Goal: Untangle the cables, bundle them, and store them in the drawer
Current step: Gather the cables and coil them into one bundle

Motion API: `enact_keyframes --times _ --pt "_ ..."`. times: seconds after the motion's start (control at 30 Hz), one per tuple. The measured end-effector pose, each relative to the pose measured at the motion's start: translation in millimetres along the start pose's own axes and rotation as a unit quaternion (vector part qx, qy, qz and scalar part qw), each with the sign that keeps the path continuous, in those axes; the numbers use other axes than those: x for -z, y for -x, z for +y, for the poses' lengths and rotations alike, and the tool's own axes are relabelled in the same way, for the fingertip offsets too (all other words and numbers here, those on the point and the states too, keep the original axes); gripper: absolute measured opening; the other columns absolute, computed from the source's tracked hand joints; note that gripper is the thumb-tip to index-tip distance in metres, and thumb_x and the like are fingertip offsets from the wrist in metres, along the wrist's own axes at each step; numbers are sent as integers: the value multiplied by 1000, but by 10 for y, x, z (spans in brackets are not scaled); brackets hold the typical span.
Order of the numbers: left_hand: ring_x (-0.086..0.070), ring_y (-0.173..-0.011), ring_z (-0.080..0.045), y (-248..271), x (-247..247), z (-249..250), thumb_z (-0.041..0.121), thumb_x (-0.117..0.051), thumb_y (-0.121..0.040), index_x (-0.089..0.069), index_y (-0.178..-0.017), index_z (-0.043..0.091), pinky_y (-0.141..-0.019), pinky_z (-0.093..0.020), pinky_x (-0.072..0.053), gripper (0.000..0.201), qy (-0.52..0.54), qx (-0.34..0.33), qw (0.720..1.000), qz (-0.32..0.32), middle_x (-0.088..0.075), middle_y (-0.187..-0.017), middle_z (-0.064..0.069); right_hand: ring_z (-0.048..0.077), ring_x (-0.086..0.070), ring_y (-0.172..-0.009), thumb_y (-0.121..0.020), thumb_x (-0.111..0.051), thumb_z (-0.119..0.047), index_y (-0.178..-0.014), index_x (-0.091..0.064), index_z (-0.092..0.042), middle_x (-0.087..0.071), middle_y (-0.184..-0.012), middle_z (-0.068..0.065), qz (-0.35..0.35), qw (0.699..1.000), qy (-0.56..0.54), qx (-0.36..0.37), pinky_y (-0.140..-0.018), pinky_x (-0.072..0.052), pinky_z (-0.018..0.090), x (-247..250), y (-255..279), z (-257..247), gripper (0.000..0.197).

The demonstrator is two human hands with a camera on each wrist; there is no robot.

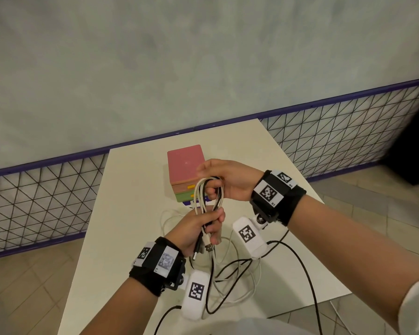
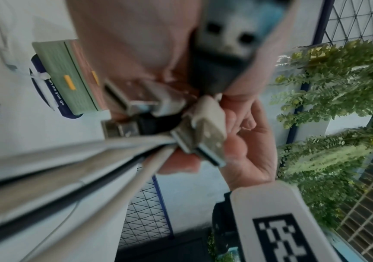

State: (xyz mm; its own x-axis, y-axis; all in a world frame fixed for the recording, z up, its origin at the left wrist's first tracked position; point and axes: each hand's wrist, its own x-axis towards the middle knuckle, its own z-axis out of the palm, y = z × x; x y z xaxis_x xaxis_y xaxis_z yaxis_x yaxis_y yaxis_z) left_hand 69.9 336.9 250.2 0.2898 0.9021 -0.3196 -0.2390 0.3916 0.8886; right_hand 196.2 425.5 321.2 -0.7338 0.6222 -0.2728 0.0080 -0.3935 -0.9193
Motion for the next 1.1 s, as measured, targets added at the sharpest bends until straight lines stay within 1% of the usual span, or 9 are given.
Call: enact_keyframes --times 0.17,0.33,0.5,0.6,0.73,0.83,0.93,1.03,1.1 --pt "-42 -37 -12 9 -19 39 25 -58 -88 -57 -74 9 -50 -26 -41 21 -4 -10 1000 -2 -37 -47 3 9 -38 -48 -94 -53 -9 -98 -62 -12 -48 -70 5 0 992 111 52 -50 -35 21 -1 35 42 10" --pt "-43 -37 -11 17 -119 -11 27 -63 -81 -62 -73 5 -48 -25 -44 23 -79 -25 996 20 -43 -44 1 6 -22 -37 -96 -49 -14 -92 -60 -11 -28 -54 -1 68 988 113 86 -36 -20 18 -103 -33 100 12" --pt "-61 -45 -19 -13 -181 -32 42 -55 -87 -54 -58 9 -58 -32 -57 43 -89 3 995 54 -35 -38 1 6 -21 -31 -88 -46 4 -88 -45 -15 -32 -38 -10 110 985 87 96 -37 -20 15 -90 -67 148 19" --pt "-50 -38 -17 -26 -171 -8 60 -53 -79 -42 -55 18 -54 -30 -46 50 -106 5 989 102 -29 -42 2 9 -29 -38 -91 -52 -4 -92 -44 -16 -39 -46 -5 119 984 72 112 -39 -27 20 -58 -104 166 15" --pt "-34 -35 -15 -32 -99 62 68 -55 -71 -37 -56 19 -46 -25 -36 54 -18 -18 982 185 -28 -46 3 21 -61 -90 -95 -45 -45 -121 -43 -19 -61 -105 11 77 994 26 77 -80 -48 33 34 -94 343 37" --pt "-38 -35 -13 -79 -25 178 74 -50 -72 -49 -63 17 -44 -21 -38 58 15 -53 967 250 -31 -48 1 16 -61 -102 -84 -40 -66 -122 -53 -23 -66 -110 -1 -63 991 114 -14 -99 -43 37 49 -70 772 59" --pt "-55 -41 -19 -145 71 255 79 -47 -69 -58 -81 9 -55 -27 -43 72 24 -62 960 271 -45 -53 -9 3 -63 -84 -89 -57 -39 -112 -62 -10 -67 -99 2 -106 979 164 -59 -84 -48 13 -74 -34 1098 37" --pt "-44 -35 -15 -173 137 315 73 -45 -79 -49 -64 9 -50 -29 -42 66 82 -102 948 290 -38 -45 -1 6 -49 -44 -91 -57 -16 -90 -61 -9 -52 -52 0 -80 994 66 -37 -56 -47 16 -114 -2 1160 8" --pt "-34 -33 -10 -140 233 431 68 -46 -83 -38 -57 18 -42 -25 -38 58 175 -121 933 291 -29 -43 7 6 -34 -34 -95 -54 -20 -90 -59 -12 -35 -43 -7 -62 997 3 -43 -43 -37 19 -65 31 1091 11"
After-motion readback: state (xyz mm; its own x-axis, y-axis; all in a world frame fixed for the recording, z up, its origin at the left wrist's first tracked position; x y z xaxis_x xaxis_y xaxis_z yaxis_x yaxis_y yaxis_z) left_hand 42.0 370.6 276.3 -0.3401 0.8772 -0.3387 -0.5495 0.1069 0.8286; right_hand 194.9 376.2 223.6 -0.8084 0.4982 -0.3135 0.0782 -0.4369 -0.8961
